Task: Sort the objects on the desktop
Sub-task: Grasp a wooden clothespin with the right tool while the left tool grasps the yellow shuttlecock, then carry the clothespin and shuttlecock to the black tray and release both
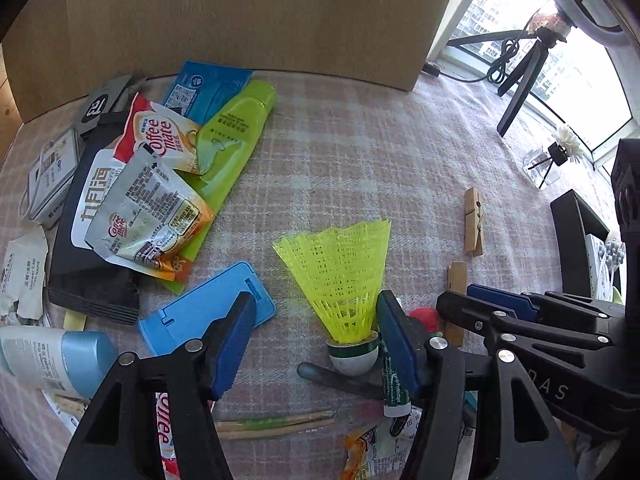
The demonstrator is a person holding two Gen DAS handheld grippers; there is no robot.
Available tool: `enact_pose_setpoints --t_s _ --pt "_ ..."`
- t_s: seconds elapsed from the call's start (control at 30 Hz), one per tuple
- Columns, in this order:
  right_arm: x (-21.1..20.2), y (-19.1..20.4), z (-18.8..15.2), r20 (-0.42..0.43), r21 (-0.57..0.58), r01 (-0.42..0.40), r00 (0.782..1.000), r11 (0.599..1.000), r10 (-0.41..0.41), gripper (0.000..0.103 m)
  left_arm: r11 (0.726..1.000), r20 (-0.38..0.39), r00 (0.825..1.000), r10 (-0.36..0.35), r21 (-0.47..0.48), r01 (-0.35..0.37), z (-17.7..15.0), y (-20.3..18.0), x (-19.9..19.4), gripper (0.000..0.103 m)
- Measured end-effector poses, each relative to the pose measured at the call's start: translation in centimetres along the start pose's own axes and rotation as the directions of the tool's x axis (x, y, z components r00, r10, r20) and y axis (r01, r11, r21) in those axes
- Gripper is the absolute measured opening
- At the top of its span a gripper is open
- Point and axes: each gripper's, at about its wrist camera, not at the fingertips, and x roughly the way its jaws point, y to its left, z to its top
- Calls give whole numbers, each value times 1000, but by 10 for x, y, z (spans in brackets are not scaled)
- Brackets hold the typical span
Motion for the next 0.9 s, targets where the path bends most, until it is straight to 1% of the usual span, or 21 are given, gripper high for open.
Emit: enact_pose_setpoints --t_s 0.07,0.17,0.23,0.3,0.4,0.5,0.6,0.7,0.77,0.83,0.87,0.9 --pt "1 7 0 5 -16 16 1000 1000 -16 27 1000 3 1000 -8 -11 8 -1 2 0 59" --pt "6 19 -1 8 -64 58 998 996 -58 23 999 5 1000 -1 36 1 -1 -7 1 53" --pt "6 18 0 7 -70 60 998 996 -60 15 998 1 1000 -18 60 18 0 -13 2 40" --pt "4 9 -1 4 -25 22 1000 999 -22 14 998 -7 999 -48 41 48 2 -15 4 34" --pt "3 -2 -4 8 42 -29 1000 999 29 14 998 -2 998 -60 29 60 3 -14 5 32" --pt "-3 -5 -10 30 61 -38 999 997 36 13 997 4 997 -75 23 75 2 -11 2 29" --pt "-9 -6 -16 48 83 -53 998 995 49 13 996 20 996 -89 15 89 -8 -4 -14 28" --pt "-20 -9 -23 71 83 -54 996 995 49 13 994 36 993 -109 2 109 -7 -1 -23 27" --pt "-29 -12 -25 86 85 -65 995 994 58 13 995 50 994 -95 -3 95 -4 -1 -29 27" --pt "-39 -13 -29 104 91 -87 992 992 78 13 994 56 993 -105 -11 106 -1 -3 -33 27" --pt "-45 -26 -26 117 85 -93 990 992 83 13 994 65 992 -107 -5 108 0 -5 -39 27" --pt "-53 -28 -27 134 79 -90 988 993 79 13 994 82 991 -106 13 106 3 -10 -42 27"
